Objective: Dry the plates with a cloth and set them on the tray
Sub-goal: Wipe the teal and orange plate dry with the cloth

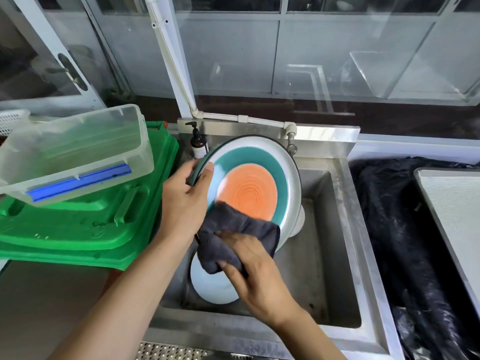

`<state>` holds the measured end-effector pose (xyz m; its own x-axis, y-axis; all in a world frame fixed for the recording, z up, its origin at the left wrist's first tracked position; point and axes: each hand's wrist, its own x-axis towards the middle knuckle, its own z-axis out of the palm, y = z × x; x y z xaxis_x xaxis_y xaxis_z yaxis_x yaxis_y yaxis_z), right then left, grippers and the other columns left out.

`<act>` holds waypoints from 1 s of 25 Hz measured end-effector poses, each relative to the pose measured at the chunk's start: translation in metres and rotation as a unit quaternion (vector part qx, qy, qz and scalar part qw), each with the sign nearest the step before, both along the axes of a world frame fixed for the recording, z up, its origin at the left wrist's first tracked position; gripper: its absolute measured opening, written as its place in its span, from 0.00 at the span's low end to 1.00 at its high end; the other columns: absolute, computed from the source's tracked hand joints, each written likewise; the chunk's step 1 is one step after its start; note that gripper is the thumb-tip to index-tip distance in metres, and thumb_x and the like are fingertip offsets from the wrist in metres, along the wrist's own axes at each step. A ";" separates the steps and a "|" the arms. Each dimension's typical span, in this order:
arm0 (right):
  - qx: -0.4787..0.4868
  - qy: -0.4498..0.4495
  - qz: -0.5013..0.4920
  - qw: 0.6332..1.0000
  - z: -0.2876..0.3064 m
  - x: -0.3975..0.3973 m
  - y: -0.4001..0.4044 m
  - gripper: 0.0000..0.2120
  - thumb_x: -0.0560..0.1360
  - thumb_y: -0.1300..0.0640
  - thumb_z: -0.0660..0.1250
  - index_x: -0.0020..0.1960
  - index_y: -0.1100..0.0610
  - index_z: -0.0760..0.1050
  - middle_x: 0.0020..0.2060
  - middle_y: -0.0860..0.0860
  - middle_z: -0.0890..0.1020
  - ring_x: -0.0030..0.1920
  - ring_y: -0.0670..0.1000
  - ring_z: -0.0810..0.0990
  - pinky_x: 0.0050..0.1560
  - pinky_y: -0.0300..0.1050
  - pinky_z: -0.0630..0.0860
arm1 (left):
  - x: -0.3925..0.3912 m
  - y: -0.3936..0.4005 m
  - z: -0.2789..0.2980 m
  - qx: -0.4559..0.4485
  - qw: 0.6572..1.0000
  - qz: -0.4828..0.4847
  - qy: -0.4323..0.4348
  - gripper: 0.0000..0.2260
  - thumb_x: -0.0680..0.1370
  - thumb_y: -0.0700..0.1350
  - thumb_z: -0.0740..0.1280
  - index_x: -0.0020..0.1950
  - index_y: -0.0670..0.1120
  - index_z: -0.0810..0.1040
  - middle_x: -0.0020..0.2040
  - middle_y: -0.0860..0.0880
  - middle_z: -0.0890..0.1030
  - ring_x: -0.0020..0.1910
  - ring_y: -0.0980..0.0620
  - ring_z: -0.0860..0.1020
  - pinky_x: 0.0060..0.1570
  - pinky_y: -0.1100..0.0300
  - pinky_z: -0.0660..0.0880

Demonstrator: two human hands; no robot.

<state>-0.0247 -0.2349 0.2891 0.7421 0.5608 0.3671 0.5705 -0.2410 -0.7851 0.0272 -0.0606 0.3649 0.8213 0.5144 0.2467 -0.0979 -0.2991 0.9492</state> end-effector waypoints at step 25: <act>0.237 0.522 -0.302 0.762 0.094 0.092 -0.009 0.37 0.60 0.28 0.76 0.55 0.56 0.80 0.48 0.55 0.84 0.46 0.56 0.84 0.53 0.56 0.83 | -0.026 -0.063 -0.003 0.286 0.953 0.002 0.099 0.13 0.74 0.39 0.71 0.58 0.48 0.80 0.48 0.49 0.84 0.46 0.42 0.81 0.39 0.51 0.73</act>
